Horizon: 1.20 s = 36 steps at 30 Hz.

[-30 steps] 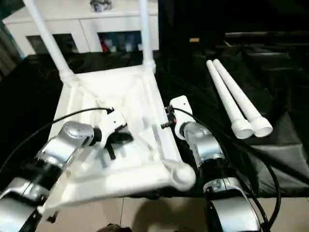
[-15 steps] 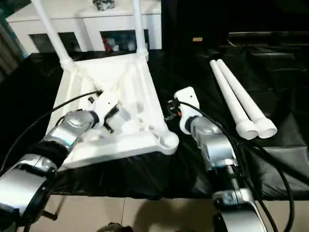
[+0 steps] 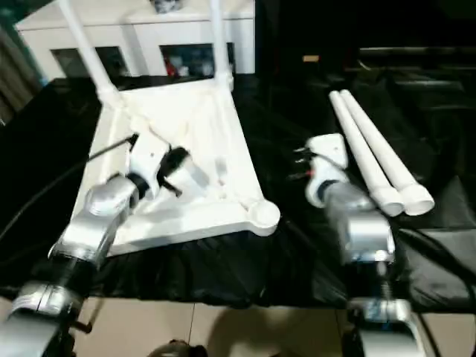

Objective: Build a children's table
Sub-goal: Pick table leg

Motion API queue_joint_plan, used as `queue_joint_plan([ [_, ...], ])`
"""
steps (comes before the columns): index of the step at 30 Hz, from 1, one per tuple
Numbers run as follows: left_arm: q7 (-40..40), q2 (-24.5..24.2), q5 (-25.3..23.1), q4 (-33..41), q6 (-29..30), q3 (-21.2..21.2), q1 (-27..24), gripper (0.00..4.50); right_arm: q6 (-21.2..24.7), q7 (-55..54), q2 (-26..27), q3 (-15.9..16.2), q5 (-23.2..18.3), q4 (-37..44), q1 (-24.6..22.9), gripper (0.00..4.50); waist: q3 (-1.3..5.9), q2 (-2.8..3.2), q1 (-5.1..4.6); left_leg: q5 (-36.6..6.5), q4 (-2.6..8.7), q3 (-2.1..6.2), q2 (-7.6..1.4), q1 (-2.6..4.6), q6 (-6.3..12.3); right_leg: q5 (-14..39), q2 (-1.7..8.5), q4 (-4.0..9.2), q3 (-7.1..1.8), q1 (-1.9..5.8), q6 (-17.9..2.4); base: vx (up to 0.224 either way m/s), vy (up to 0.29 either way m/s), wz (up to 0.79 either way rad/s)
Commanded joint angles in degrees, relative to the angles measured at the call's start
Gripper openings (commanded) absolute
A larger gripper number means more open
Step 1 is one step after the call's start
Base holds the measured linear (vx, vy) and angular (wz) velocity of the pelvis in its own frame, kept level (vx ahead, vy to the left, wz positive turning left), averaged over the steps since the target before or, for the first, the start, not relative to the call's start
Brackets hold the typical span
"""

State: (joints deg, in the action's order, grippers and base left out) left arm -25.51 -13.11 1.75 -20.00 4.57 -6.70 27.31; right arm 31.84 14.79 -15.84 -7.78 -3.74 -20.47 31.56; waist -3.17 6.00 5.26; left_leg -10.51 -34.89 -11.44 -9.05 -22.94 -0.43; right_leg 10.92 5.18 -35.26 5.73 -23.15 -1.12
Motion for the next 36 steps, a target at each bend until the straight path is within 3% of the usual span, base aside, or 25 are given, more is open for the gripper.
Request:
queue_joint_plan([
  [1, -2.20, -1.44, 1.06, 8.87, 2.20, -1.66, -2.98, 0.83, -2.68, -1.79, -1.64, -1.41, 0.96, -6.42, 3.93, 1.20, 4.62, -0.80, 0.25, -8.23, 3.56, 2.41, -4.37, 1.42, 3.07, 9.38, 4.59, 4.03, -3.15, 2.85, -11.87, 0.000, 0.000, 0.00],
  [3, -1.87, -1.70, 1.15, 12.23, 4.34, -1.44, -4.66, 0.97, -3.94, -2.11, -2.84, -1.83, 1.39, -10.59, 6.31, 1.30, 4.34, -0.82, 0.08, -9.27, 3.67, 2.31, -4.19, 1.34, 2.42, 10.41, 4.29, 4.27, -3.16, 2.78, -11.35, 0.000, 0.000, 0.00],
  [5, -1.79, -1.83, 1.34, 14.27, 5.80, -1.22, -5.52, 1.21, -4.54, -2.34, -3.73, -1.95, 1.57, -13.21, 7.82, 1.52, 4.48, -0.81, 0.09, -9.90, 3.51, 2.18, -4.05, 1.60, 1.80, 10.71, 4.34, 4.11, -3.18, 2.73, -11.32, 0.000, 0.000, 0.00],
  [7, -2.50, -2.27, 2.58, 19.44, 9.52, -0.93, -7.18, 1.25, -6.70, -2.57, -6.34, -1.90, 2.20, -20.69, 11.72, 1.69, 4.59, -1.05, 0.10, -8.64, 3.40, 2.26, -3.98, 1.39, 2.07, 9.23, 4.37, 3.90, -3.14, 3.02, -11.65, 0.000, 0.000, 0.00],
  [12, -5.31, -3.54, 6.05, 26.62, 14.14, -1.08, -8.69, 1.67, -10.06, -2.58, -9.82, -1.40, 3.68, -30.20, 15.95, 2.11, 4.67, -1.58, 0.66, -5.24, 2.81, 2.07, -3.78, 1.03, 4.61, 6.02, 4.24, 3.34, -3.01, 3.07, -13.40, 0.000, 0.000, 0.00],
  [14, -7.88, -5.98, 6.78, 31.21, 17.16, -1.92, -9.82, 1.93, -12.18, -2.80, -11.85, -1.43, 4.45, -36.19, 18.51, 2.24, 4.07, -1.42, 0.78, -5.72, 2.93, 2.01, -3.67, 0.92, 5.27, 7.49, 4.08, 3.66, -2.97, 2.81, -13.30, 0.000, 0.000, 0.00],
  [16, -8.82, -6.98, 6.97, 32.96, 18.25, -2.20, -10.32, 2.05, -12.87, -2.97, -12.60, -1.53, 4.61, -38.27, 19.43, 2.33, 4.07, -1.45, 0.74, -6.43, 2.91, 2.00, -3.67, 1.07, 5.27, 8.30, 3.98, 3.76, -2.93, 2.82, -13.33, 0.000, 0.000, 0.00],
  [17, -9.74, -8.20, 7.86, 35.82, 20.31, -2.23, -11.23, 2.10, -13.94, -2.60, -13.51, -1.80, 4.45, -41.24, 20.71, 2.52, 3.44, -1.36, 0.66, -7.49, 3.09, 2.02, -3.68, 1.00, 5.20, 9.51, 3.88, 3.96, -2.96, 2.57, -13.08, 0.000, 0.000, 0.00],
  [19, -10.87, -9.68, 8.83, 38.04, 22.14, -2.06, -11.83, 2.37, -14.97, -1.91, -14.40, -1.56, 4.69, -43.98, 21.95, 2.71, 3.15, -1.23, 0.43, -9.56, 3.24, 2.08, -3.73, 1.11, 4.68, 11.34, 3.82, 4.10, -2.91, 2.53, -12.89, 0.000, 0.000, 0.00],
  [23, -12.94, -11.92, 9.46, 39.99, 23.78, -2.66, -12.66, 2.55, -14.81, -1.21, -15.29, -0.51, 5.68, -46.18, 22.99, 3.06, 2.94, -1.28, 0.10, -11.00, 3.40, 2.13, -3.71, 1.10, 4.30, 12.71, 3.69, 4.23, -2.86, 2.54, -12.61, 0.000, 0.000, 0.00],
  [26, -14.59, -13.66, 10.26, 41.73, 25.55, -3.05, -12.92, 2.92, -14.47, -0.45, -15.79, 0.16, 6.59, -48.51, 24.21, 3.31, 2.99, -1.27, -0.09, -10.85, 3.40, 2.18, -3.73, 1.12, 3.92, 11.86, 3.68, 3.99, -2.84, 2.52, -13.30, 0.000, 0.000, 0.00],
  [28, -15.02, -13.97, 10.86, 42.19, 26.39, -3.04, -12.91, 2.93, -13.91, 0.08, -15.92, 0.31, 6.70, -48.95, 24.47, 3.50, 2.94, -1.15, -0.11, -10.96, 3.40, 2.13, -3.72, 1.07, 4.03, 11.07, 3.64, 3.97, -2.84, 2.59, -13.64, 0.000, 0.000, 0.00],
  [33, -17.82, -16.39, 13.20, 44.85, 30.03, -3.64, -12.90, 3.14, -10.59, 1.36, -16.81, -0.95, 5.49, -52.53, 26.71, 3.56, 2.81, -1.24, -0.12, -12.06, 3.47, 2.11, -3.78, 1.11, 3.83, 12.48, 3.70, 4.04, -2.87, 2.55, -14.12, 0.000, 0.000, 0.00],
  [34, -18.11, -16.77, 13.52, 45.29, 30.59, -3.64, -13.00, 3.14, -8.27, 2.54, -17.06, -1.86, 4.50, -53.29, 27.35, 3.56, 2.85, -1.56, -0.14, -11.81, 3.41, 2.05, -3.69, 1.08, 3.82, 12.39, 3.69, 4.02, -2.91, 2.67, -14.13, 0.000, 0.000, 0.00],
  [36, -18.21, -16.92, 13.69, 45.61, 31.11, -3.57, -13.00, 3.14, -7.02, 3.48, -17.23, -2.24, 3.99, -53.92, 27.81, 3.56, 2.80, -1.37, -0.10, -11.83, 3.41, 2.05, -3.73, 1.02, 3.84, 12.51, 3.67, 4.00, -2.91, 2.57, -14.03, 0.000, 0.000, 0.00],
])
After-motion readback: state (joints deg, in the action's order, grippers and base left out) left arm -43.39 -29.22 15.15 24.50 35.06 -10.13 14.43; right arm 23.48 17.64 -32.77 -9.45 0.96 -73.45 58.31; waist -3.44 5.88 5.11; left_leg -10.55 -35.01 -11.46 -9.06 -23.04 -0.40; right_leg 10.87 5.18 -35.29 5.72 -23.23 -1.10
